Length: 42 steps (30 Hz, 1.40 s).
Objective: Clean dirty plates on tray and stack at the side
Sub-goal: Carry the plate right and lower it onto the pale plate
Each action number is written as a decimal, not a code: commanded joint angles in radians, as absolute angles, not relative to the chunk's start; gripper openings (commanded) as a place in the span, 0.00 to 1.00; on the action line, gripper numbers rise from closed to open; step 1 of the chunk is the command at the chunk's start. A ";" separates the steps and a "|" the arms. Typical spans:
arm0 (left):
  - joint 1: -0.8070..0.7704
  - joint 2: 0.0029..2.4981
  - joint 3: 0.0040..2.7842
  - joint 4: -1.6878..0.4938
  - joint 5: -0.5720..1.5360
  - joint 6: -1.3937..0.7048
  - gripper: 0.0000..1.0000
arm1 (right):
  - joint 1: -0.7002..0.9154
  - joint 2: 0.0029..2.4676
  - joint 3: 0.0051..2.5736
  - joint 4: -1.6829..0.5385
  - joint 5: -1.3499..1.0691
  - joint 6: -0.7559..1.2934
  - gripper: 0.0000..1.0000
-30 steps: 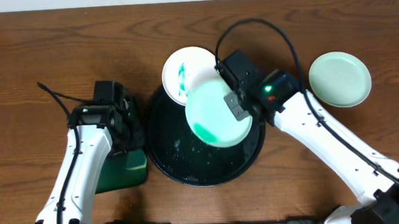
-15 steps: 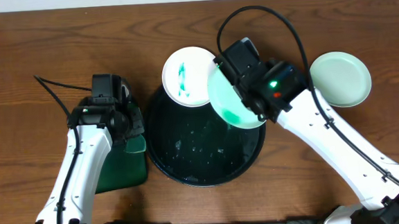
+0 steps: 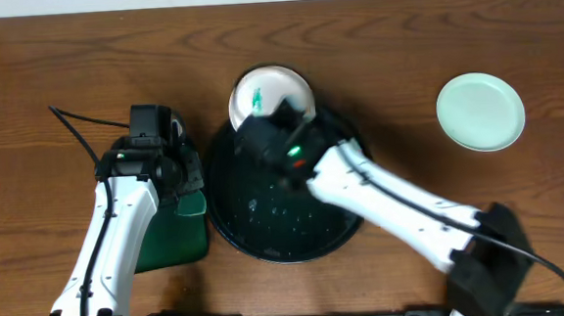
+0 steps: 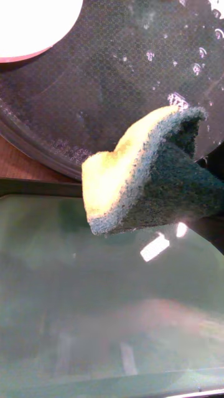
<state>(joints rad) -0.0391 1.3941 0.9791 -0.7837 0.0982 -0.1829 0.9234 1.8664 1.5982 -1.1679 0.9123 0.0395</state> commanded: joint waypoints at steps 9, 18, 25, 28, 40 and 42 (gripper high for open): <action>-0.034 1.385 0.988 -0.783 0.085 -0.174 0.08 | 1.029 1.919 1.616 -1.201 1.118 0.052 0.01; -0.034 1.385 0.988 -0.791 0.085 -0.175 0.07 | 1.029 1.919 1.616 -1.205 1.118 0.055 0.01; -0.034 1.385 0.988 -0.794 0.085 -0.175 0.07 | 1.010 1.919 1.616 -1.213 0.992 0.120 0.01; -0.034 1.385 0.988 -0.794 0.086 -0.175 0.08 | 0.967 1.919 1.616 -1.227 0.820 0.237 0.01; -0.034 1.385 0.987 -0.802 0.086 -0.175 0.07 | 0.733 1.868 1.642 -1.221 0.415 0.433 0.01; -0.034 1.385 0.987 -0.802 0.086 -0.177 0.08 | 0.690 1.838 1.661 -1.219 0.370 0.429 0.01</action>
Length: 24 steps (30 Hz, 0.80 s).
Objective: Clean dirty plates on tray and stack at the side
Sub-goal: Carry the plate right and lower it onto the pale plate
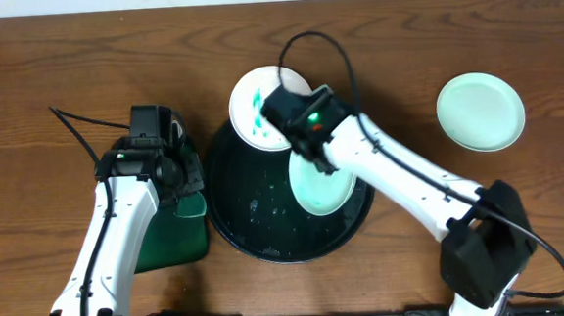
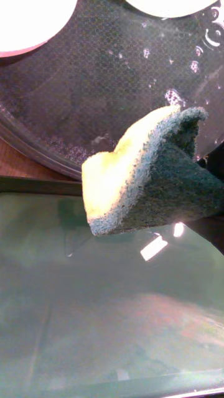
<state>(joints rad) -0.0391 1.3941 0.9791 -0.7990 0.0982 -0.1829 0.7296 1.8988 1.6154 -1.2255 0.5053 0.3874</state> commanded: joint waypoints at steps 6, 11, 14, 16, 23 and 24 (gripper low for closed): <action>-0.034 1.385 0.987 -0.804 0.086 -0.177 0.07 | 0.520 1.736 1.723 -1.220 0.261 0.429 0.01; -0.034 1.385 0.987 -0.806 0.086 -0.177 0.08 | 0.337 1.692 1.726 -1.238 0.208 0.419 0.01; -0.034 1.385 0.987 -0.806 0.086 -0.177 0.07 | 0.206 1.700 1.718 -1.263 0.173 0.410 0.01; -0.034 1.385 0.986 -0.806 0.086 -0.177 0.07 | 0.118 1.709 1.707 -1.270 0.151 0.400 0.01; -0.034 1.386 0.986 -0.805 0.086 -0.177 0.08 | -0.133 1.758 1.700 -1.285 0.096 0.405 0.01; -0.034 1.386 0.986 -0.806 0.086 -0.176 0.08 | -0.163 1.768 1.700 -1.284 0.096 0.408 0.01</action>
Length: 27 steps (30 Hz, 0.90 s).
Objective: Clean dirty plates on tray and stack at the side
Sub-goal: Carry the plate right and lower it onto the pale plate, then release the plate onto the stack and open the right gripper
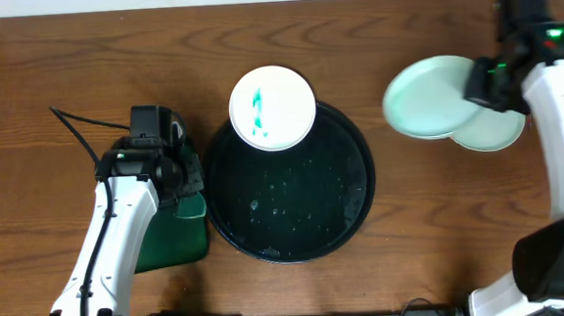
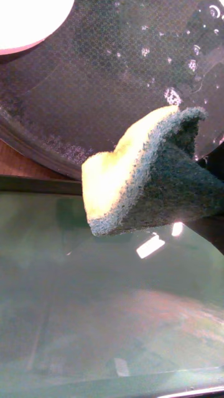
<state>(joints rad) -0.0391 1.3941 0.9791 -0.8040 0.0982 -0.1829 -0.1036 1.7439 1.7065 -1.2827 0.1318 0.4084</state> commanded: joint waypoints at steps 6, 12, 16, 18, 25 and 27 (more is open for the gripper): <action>-0.034 1.386 0.986 -0.806 0.086 -0.177 0.08 | -0.298 1.834 1.700 -1.276 0.096 0.408 0.01; -0.034 1.386 0.986 -0.806 0.097 -0.177 0.07 | -0.380 1.927 1.700 -1.270 0.092 0.407 0.01; -0.034 1.386 0.986 -0.807 0.097 -0.177 0.08 | -0.412 1.998 1.700 -1.258 0.088 0.408 0.01; -0.034 1.386 0.986 -0.809 0.097 -0.177 0.08 | -0.425 2.033 1.700 -1.248 0.078 0.408 0.01; -0.034 1.386 0.986 -0.828 0.097 -0.176 0.07 | -0.443 2.117 1.700 -1.193 0.072 0.408 0.01; -0.034 1.386 0.986 -0.832 0.097 -0.176 0.07 | -0.443 2.130 1.700 -1.171 0.073 0.408 0.01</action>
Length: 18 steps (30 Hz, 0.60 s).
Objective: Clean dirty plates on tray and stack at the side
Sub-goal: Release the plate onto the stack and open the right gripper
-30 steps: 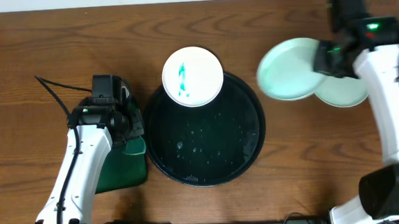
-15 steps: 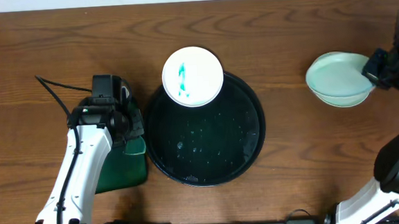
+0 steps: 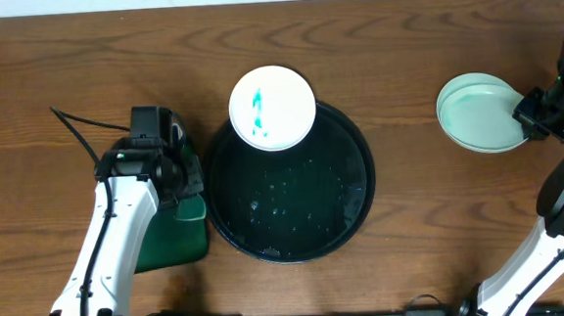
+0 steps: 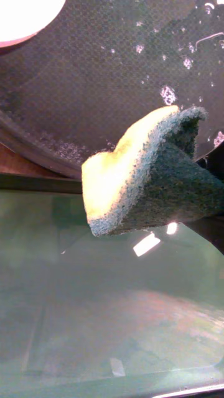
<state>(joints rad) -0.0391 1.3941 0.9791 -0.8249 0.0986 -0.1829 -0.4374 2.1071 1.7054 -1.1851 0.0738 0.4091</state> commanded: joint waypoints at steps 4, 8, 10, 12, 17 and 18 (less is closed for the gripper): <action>-0.034 1.386 0.986 -0.833 0.097 -0.176 0.07 | -0.443 2.138 1.700 -1.133 0.073 0.408 0.01; -0.034 1.386 0.986 -0.833 0.097 -0.176 0.08 | -0.443 2.138 1.700 -1.089 0.070 0.407 0.01; -0.034 1.386 0.986 -0.833 0.097 -0.176 0.08 | -0.443 2.138 1.700 -1.065 0.070 0.407 0.01; -0.034 1.386 0.986 -0.833 0.097 -0.176 0.08 | -0.443 2.138 1.700 -1.048 0.070 0.407 0.01; -0.034 1.386 0.986 -0.832 0.097 -0.176 0.08 | -0.443 2.138 1.700 -1.032 0.055 0.406 0.39; -0.034 1.386 0.986 -0.832 0.097 -0.176 0.08 | -0.443 2.138 1.700 -1.032 0.046 0.407 0.56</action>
